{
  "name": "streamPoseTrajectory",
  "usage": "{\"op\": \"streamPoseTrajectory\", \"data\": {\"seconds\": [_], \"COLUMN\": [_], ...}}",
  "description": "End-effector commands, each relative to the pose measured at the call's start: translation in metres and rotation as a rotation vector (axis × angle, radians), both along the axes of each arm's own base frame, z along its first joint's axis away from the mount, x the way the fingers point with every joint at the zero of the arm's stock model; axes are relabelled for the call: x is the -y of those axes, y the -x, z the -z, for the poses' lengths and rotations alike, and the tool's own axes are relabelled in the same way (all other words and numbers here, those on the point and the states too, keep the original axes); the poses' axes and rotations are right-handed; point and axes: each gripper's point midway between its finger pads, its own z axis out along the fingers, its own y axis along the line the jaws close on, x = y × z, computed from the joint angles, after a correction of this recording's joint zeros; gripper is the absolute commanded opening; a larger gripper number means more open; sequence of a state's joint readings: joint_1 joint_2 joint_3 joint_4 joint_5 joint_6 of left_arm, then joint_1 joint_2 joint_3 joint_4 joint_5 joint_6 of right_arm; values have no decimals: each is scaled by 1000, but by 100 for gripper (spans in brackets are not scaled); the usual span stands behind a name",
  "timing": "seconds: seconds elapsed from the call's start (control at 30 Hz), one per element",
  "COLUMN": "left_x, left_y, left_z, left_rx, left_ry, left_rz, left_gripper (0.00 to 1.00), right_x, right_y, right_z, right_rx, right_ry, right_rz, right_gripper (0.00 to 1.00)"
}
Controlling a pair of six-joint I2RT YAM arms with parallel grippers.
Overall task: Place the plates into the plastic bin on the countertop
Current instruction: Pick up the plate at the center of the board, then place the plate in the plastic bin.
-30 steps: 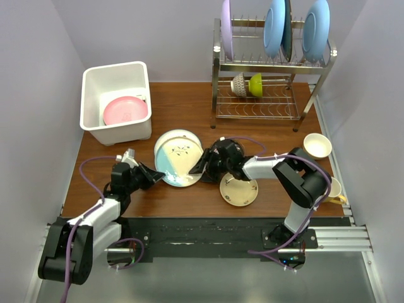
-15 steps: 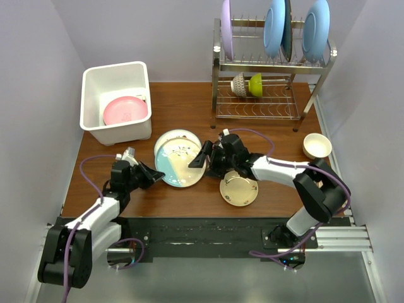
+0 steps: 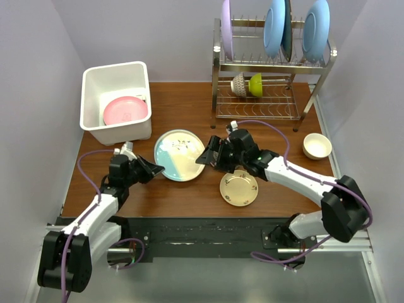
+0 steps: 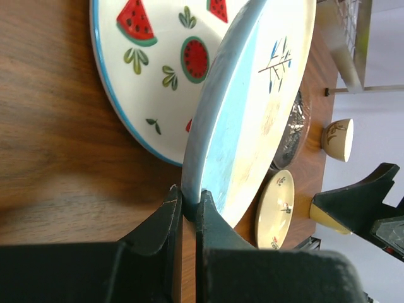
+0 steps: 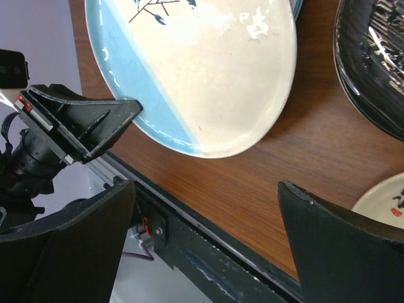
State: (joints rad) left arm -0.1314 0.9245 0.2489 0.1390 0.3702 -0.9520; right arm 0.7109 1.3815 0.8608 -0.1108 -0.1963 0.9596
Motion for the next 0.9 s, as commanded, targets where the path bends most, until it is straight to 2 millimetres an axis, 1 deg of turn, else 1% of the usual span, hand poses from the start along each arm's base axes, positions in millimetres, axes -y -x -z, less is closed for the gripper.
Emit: {"op": "streamPoseTrajectory", "data": {"seconds": [0.0, 0.33, 0.37, 0.43, 0.47, 0.63, 0.67, 0.73, 0.77, 0.83, 0.87], "left_x": [13, 13, 14, 14, 14, 16, 16, 15, 15, 16, 16], "left_y": [-27, -34, -36, -37, -39, -44, -46, -48, -50, -52, -54], "left_z": [-86, -114, -121, -124, -130, -141, -147, -151, -158, -162, -167], "left_rx": [248, 285, 301, 301, 313, 323, 331, 336, 349, 352, 358], "left_ry": [101, 78, 79, 75, 76, 61, 56, 45, 43, 43, 41], "left_rz": [32, 42, 43, 46, 48, 62, 63, 64, 62, 66, 67], "left_gripper": [0, 0, 0, 0, 0, 0, 0, 0, 0, 0, 0], "right_x": [15, 31, 32, 34, 35, 36, 37, 37, 38, 38, 38], "right_y": [-7, 1, 2, 2, 2, 3, 4, 4, 3, 3, 3], "right_z": [-25, -27, -27, -28, -27, -27, -28, -28, -27, -29, -28], "right_rx": [86, 112, 114, 117, 115, 118, 119, 119, 119, 124, 122], "right_ry": [40, 73, 74, 79, 82, 85, 82, 85, 87, 84, 86], "right_rz": [27, 40, 38, 40, 41, 43, 43, 45, 47, 49, 47], "right_gripper": [99, 99, 99, 99, 99, 99, 99, 99, 99, 99, 99]}}
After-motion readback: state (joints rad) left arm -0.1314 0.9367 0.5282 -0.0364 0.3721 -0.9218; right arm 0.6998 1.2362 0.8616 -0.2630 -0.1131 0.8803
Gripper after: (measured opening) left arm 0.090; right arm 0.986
